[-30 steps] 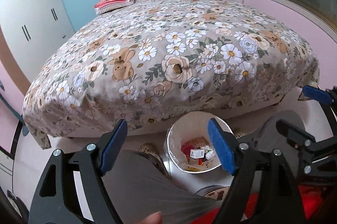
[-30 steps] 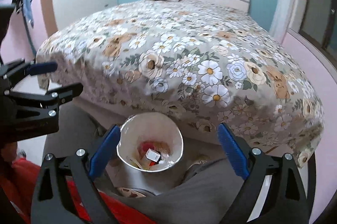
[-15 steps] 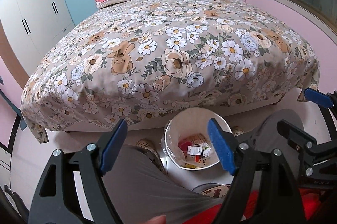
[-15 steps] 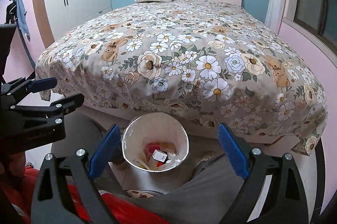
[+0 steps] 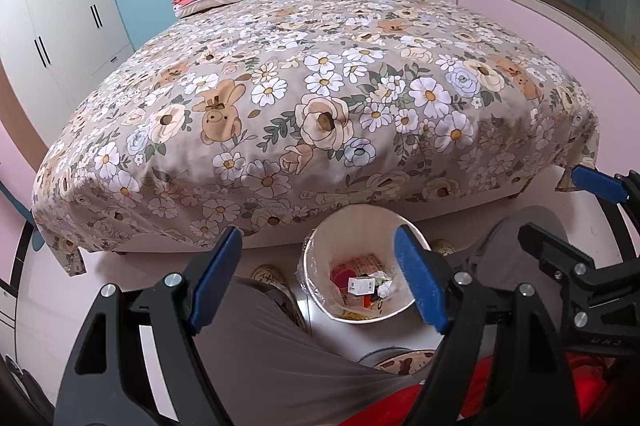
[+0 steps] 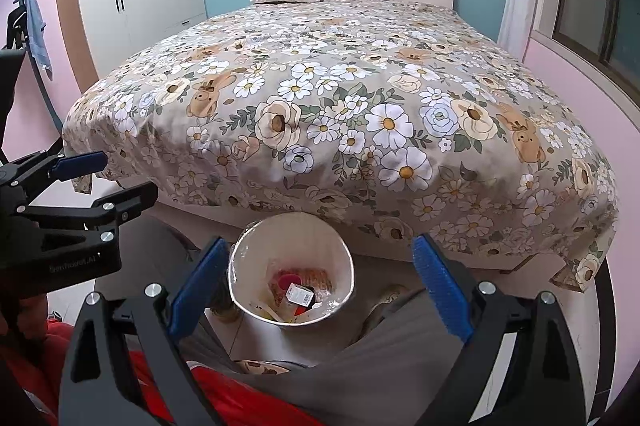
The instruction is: Collect trash
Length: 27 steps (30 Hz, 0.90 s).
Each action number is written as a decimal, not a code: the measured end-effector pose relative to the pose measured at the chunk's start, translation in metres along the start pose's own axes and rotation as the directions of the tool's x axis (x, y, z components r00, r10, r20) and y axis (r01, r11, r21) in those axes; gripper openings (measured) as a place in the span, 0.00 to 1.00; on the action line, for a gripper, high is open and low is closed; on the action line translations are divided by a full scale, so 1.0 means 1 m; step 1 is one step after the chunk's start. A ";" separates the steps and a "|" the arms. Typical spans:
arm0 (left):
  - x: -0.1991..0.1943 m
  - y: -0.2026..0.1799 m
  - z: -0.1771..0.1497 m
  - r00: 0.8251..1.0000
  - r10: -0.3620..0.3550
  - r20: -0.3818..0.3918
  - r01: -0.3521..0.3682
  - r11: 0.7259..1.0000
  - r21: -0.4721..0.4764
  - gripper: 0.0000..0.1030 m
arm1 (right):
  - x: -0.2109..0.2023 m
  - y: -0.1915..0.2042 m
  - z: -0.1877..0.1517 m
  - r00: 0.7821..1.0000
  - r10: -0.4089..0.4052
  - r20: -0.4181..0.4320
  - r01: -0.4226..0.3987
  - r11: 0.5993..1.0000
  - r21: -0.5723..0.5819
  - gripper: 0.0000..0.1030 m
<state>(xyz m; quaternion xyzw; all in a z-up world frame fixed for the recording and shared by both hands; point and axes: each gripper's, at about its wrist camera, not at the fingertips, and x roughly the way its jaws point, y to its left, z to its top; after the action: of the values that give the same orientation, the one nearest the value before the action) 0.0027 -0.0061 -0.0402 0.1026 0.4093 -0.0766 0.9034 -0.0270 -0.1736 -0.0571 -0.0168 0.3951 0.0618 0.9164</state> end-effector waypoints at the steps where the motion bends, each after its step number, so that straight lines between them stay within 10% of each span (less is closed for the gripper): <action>1: 0.000 -0.001 0.000 1.000 -0.002 0.000 0.002 1.000 0.001 0.75 | 0.000 0.000 0.000 1.000 -0.001 -0.001 0.001 1.000 0.000 0.92; 27: 0.000 -0.001 0.001 1.000 -0.004 0.003 0.004 1.000 -0.003 0.75 | -0.001 -0.002 -0.003 1.000 0.000 -0.004 0.000 1.000 0.000 0.92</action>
<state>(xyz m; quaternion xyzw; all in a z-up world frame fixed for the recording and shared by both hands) 0.0027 -0.0077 -0.0397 0.1001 0.4081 -0.0780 0.9041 -0.0290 -0.1758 -0.0585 -0.0170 0.3971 0.0619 0.9155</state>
